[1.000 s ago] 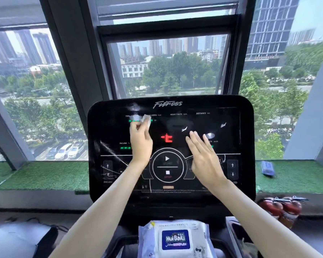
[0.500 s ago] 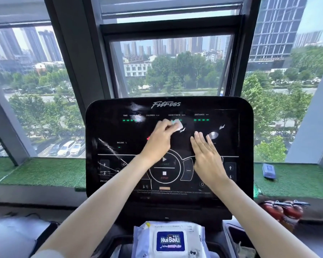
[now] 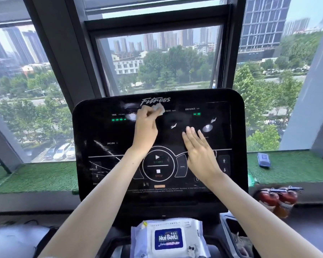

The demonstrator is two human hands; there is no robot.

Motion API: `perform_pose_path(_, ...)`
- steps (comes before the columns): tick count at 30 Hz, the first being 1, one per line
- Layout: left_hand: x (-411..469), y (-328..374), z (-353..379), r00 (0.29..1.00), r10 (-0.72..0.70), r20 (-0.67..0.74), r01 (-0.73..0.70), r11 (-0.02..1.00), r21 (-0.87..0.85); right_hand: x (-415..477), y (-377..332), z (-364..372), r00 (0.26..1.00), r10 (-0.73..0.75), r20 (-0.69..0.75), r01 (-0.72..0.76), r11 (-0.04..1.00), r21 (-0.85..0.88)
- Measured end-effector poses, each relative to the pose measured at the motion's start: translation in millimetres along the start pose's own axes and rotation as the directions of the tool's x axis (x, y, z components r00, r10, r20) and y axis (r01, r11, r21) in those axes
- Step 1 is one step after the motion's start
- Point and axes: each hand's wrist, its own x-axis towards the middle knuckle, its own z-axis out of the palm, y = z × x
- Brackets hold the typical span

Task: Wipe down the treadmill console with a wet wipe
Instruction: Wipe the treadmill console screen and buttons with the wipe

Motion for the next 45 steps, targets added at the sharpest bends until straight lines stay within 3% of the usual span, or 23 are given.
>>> perform_pose_path(6,16,33,19,0.976,0.156,0.152,-0.159,0.987,0.004,-1,0,2,1.0,0.007,0.007,-0.007,1.0,0.018)
perform_pose_path(9,3,47,19,0.882,0.283,0.376,-0.285,0.957,-0.053,0,3,1,1.0,0.008,-0.012,-0.008,0.999,0.037)
perform_pose_path(11,3,36,7,0.822,0.365,0.437,-0.37,0.926,-0.077,0,5,-1,1.0,-0.005,-0.008,0.005,0.999,0.036)
perform_pose_path(13,19,14,-2,0.867,0.325,0.378,-0.346,0.938,-0.013,-1,4,-4,1.0,-0.009,0.008,0.009,0.999,0.033)
perform_pose_path(15,27,2,-4,0.96,0.158,0.229,-0.171,0.985,0.035,-1,3,-4,1.0,-0.007,0.03,0.006,0.999,0.044)
perform_pose_path(16,23,5,-3,0.968,0.135,0.21,-0.146,0.989,0.038,-1,2,-4,0.999,-0.007,0.038,0.005,0.999,0.048)
perform_pose_path(17,16,10,0,0.951,0.188,0.247,-0.206,0.978,0.045,0,3,-4,0.999,-0.011,0.043,0.008,0.999,0.051)
perform_pose_path(19,-5,15,3,0.839,0.363,0.405,-0.393,0.919,-0.01,1,6,-7,0.998,-0.03,0.049,0.027,0.998,0.054)
perform_pose_path(21,-2,9,0,0.791,0.395,0.468,-0.421,0.906,-0.053,2,11,-12,0.997,-0.046,0.058,0.043,0.997,0.057)
perform_pose_path(24,16,0,0,0.949,0.161,0.273,-0.152,0.987,-0.054,-4,18,-20,0.999,0.006,0.039,-0.008,0.998,0.056)
perform_pose_path(26,3,6,6,0.972,0.084,0.218,-0.077,0.996,-0.043,-14,19,-22,0.998,0.057,0.024,-0.059,0.996,0.065)
perform_pose_path(28,-27,16,11,0.876,0.301,0.376,-0.315,0.949,-0.024,-23,20,-22,0.997,0.072,0.035,-0.073,0.996,0.05)
perform_pose_path(30,-37,16,4,0.765,0.415,0.493,-0.431,0.898,-0.088,-31,23,-20,0.995,0.085,0.055,-0.087,0.995,0.037)
perform_pose_path(32,-20,9,3,0.838,0.348,0.421,-0.355,0.933,-0.063,-37,25,-17,0.99,0.126,0.07,-0.129,0.991,0.045)
perform_pose_path(34,-8,8,5,0.965,0.118,0.235,-0.109,0.993,-0.052,-41,26,-14,0.984,0.149,0.097,-0.155,0.987,0.047)
perform_pose_path(35,-9,11,8,0.983,0.046,0.179,-0.036,0.998,-0.057,-42,26,-13,0.982,0.153,0.112,-0.16,0.986,0.047)
perform_pose_path(37,-27,20,16,0.958,0.154,0.24,-0.153,0.988,-0.022,-43,26,-11,0.98,0.157,0.124,-0.165,0.985,0.053)
perform_pose_path(39,-44,21,15,0.825,0.379,0.42,-0.387,0.919,-0.07,-41,27,-10,0.979,0.156,0.127,-0.164,0.985,0.056)
perform_pose_path(40,-42,17,11,0.78,0.409,0.473,-0.421,0.903,-0.087,-41,27,-11,0.98,0.154,0.127,-0.162,0.985,0.054)
perform_pose_path(41,-35,13,7,0.794,0.383,0.471,-0.392,0.916,-0.084,-41,28,-11,0.98,0.153,0.126,-0.161,0.986,0.05)
perform_pose_path(42,-27,8,5,0.858,0.313,0.407,-0.311,0.948,-0.072,-40,28,-11,0.98,0.155,0.126,-0.162,0.986,0.044)
perform_pose_path(44,-18,3,4,0.978,0.093,0.186,-0.083,0.995,-0.064,-40,26,-9,0.978,0.162,0.129,-0.167,0.985,0.028)
perform_pose_path(45,-20,4,5,0.992,0.027,0.124,-0.02,0.998,-0.058,-40,26,-9,0.977,0.166,0.132,-0.17,0.985,0.02)
